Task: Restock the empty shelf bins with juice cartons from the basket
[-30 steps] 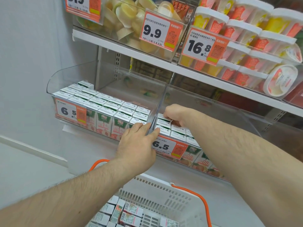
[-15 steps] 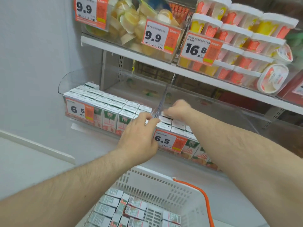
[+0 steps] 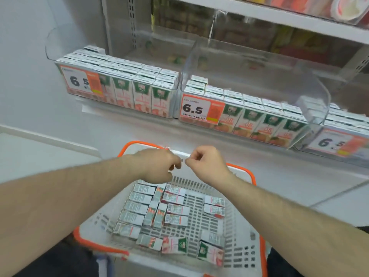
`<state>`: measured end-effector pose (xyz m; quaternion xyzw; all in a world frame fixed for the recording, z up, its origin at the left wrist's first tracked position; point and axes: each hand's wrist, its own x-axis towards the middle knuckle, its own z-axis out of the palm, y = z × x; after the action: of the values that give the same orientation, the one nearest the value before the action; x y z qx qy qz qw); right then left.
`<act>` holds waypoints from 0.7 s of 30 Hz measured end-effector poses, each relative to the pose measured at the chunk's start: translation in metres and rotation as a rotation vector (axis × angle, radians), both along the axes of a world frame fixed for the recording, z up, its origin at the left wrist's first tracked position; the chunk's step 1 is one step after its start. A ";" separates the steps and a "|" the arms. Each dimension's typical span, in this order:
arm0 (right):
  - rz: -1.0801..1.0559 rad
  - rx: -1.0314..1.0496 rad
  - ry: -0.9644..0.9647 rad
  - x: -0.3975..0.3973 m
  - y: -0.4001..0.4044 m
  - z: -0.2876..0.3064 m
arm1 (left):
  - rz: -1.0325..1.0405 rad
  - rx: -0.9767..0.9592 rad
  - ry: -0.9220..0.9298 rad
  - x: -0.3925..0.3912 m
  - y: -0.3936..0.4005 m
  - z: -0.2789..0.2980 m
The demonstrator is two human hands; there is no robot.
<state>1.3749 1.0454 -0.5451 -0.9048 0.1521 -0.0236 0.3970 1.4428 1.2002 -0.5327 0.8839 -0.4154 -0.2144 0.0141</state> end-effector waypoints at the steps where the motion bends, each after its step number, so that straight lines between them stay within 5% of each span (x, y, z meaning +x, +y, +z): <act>1: -0.017 0.024 0.041 -0.002 -0.004 -0.011 | -0.012 0.056 0.009 0.000 0.000 -0.008; 11: -0.263 0.332 0.535 -0.024 -0.056 -0.123 | 0.100 0.280 0.253 -0.034 -0.026 -0.146; 16: 0.020 0.032 0.859 -0.052 -0.071 -0.190 | 0.129 0.249 0.283 -0.062 -0.038 -0.204; 21: 0.255 -0.138 0.879 -0.065 -0.071 -0.218 | 0.063 0.267 0.154 -0.067 -0.043 -0.245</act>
<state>1.3094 0.9741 -0.7627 -0.8648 0.1916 0.4013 0.2332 1.3754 1.1576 -0.7774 0.8715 -0.3530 -0.3341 -0.0650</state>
